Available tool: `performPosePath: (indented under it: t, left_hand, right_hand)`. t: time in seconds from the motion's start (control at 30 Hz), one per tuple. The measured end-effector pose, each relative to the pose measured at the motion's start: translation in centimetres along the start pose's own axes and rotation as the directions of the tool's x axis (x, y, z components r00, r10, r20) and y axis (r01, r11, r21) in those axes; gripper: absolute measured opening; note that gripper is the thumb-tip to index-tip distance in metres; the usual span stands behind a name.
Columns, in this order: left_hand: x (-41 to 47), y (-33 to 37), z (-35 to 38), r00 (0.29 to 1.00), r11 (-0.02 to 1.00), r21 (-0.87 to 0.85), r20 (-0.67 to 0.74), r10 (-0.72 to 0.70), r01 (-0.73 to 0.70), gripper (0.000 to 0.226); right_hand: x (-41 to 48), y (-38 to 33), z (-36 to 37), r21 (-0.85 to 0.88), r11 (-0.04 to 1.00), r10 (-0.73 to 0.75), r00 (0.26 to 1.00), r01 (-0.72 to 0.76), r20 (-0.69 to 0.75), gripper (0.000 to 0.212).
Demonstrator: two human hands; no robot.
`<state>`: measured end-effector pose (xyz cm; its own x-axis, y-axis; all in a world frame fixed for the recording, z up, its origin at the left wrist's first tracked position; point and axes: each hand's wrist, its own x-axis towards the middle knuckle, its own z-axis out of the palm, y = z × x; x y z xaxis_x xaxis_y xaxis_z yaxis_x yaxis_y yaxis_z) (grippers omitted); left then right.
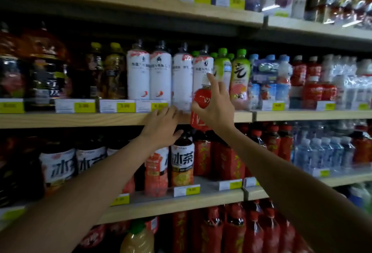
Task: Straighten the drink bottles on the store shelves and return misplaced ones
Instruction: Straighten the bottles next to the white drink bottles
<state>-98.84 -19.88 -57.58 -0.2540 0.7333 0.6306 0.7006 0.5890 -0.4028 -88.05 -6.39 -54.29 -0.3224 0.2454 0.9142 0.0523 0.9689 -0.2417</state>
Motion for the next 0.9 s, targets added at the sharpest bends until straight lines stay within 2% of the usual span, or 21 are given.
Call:
performPosePath:
  t: [0.13,0.47,0.57,0.77,0.9]
  left_hand:
    - [2.8,5.0,0.6,0.998,1.0,-0.004,-0.055,-0.015,0.014,0.053]
    - [16.5,21.8,0.5,0.986,0.987,-0.035,-0.07,0.151,-0.154,0.055]
    - [19.4,25.1,1.3,0.996,0.992,-0.083,0.004,0.091,-0.09,0.053]
    - [20.7,27.0,1.5,0.999,0.999,0.043,0.043,0.024,-0.026,0.047]
    - [22.4,30.0,0.9,0.997,0.993,0.1,0.048,-0.062,0.057,0.05]
  right_hand:
    - [-1.2,7.7,-2.8,-0.05,0.997,0.063,0.998,-0.064,-0.013,0.079]
    - [1.6,24.6,-10.4,-0.033,0.988,0.147,0.989,-0.148,-0.022,0.081]
    - [2.6,28.7,-12.4,-0.023,0.986,0.163,0.986,-0.164,-0.04,0.081]
    - [2.8,34.5,-15.4,-0.021,0.976,0.216,0.976,-0.216,-0.011,0.082]
    - [2.9,36.3,-16.9,-0.031,0.982,0.187,0.982,-0.187,0.005,0.082]
